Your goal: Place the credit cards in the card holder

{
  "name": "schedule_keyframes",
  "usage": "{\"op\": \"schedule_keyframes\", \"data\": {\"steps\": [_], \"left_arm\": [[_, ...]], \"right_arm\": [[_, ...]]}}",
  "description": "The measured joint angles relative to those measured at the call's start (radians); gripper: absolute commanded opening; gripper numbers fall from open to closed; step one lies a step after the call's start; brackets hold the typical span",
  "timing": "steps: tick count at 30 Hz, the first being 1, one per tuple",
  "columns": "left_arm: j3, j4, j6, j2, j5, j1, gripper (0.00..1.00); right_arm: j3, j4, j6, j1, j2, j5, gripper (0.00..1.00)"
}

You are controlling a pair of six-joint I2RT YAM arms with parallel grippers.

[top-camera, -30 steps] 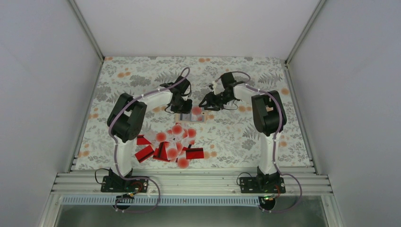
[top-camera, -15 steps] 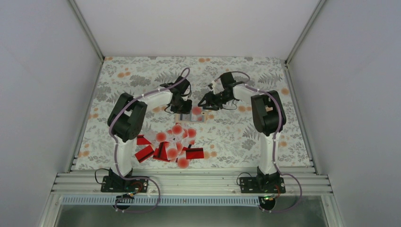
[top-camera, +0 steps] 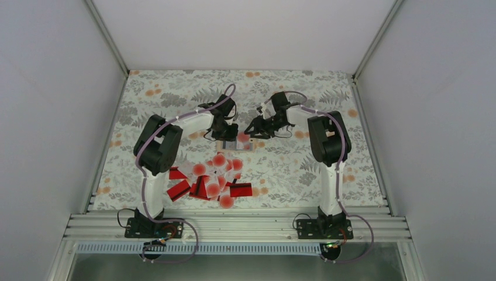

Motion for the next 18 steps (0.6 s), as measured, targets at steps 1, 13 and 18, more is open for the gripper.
{"op": "schedule_keyframes", "data": {"steps": [1, 13, 18], "left_arm": [[0.0, 0.0, 0.001, 0.0, 0.0, 0.0, 0.11], [0.003, 0.003, 0.013, 0.005, 0.012, 0.0, 0.11], [0.016, -0.004, 0.024, 0.015, 0.014, 0.0, 0.11]], "right_arm": [[-0.001, 0.003, 0.001, 0.0, 0.0, -0.002, 0.45], [-0.005, 0.018, 0.018, 0.006, 0.0, -0.01, 0.45], [-0.012, 0.035, 0.038, 0.009, 0.0, -0.044, 0.45]]}}
